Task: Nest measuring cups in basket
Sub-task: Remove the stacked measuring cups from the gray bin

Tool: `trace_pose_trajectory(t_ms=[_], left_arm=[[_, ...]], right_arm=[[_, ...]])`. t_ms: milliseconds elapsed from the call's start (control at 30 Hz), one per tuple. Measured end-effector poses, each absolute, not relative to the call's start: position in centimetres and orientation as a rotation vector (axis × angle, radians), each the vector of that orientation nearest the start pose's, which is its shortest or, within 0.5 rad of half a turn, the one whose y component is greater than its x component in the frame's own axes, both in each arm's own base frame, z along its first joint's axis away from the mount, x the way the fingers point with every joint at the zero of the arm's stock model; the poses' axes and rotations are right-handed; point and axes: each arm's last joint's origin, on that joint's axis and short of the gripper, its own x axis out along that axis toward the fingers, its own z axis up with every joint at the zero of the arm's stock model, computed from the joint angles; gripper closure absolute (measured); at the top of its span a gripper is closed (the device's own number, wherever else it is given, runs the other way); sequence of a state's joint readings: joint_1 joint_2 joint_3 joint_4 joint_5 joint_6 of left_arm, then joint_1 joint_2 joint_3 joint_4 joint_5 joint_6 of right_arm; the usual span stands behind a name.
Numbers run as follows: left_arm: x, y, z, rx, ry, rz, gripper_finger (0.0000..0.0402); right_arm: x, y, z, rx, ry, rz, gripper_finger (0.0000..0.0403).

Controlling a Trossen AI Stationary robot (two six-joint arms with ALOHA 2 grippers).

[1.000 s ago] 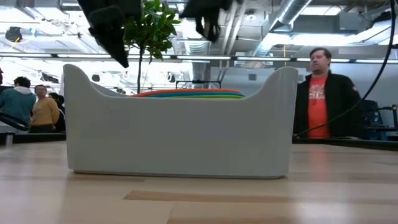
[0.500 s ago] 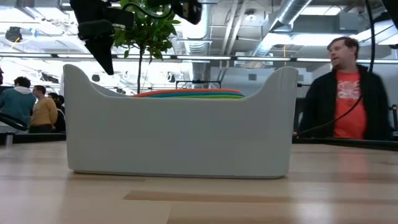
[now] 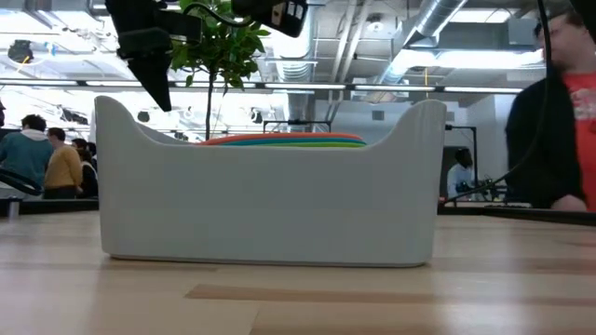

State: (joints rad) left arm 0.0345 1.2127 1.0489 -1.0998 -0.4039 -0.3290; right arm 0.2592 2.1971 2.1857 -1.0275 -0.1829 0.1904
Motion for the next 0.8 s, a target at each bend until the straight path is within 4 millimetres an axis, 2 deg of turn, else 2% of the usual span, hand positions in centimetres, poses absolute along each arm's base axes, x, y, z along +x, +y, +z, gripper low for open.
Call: trace_pose_trajectory(t_ms=[267, 600, 800], left_arm=[[20.8, 1.8, 28.0, -0.058, 1.156, 0.574, 0.0401], [20.9, 1.8, 28.0, -0.060, 1.151, 0.574, 0.0401], [20.9, 1.8, 28.0, -0.059, 1.152, 0.574, 0.0401]], right_arm=[[44.5, 12.3, 29.4, 0.086, 1.122, 0.314, 0.0384], [45.0, 12.8, 27.0, 0.061, 1.195, 0.282, 0.0363], [45.1, 12.8, 26.3, 0.037, 1.228, 0.292, 0.0356]])
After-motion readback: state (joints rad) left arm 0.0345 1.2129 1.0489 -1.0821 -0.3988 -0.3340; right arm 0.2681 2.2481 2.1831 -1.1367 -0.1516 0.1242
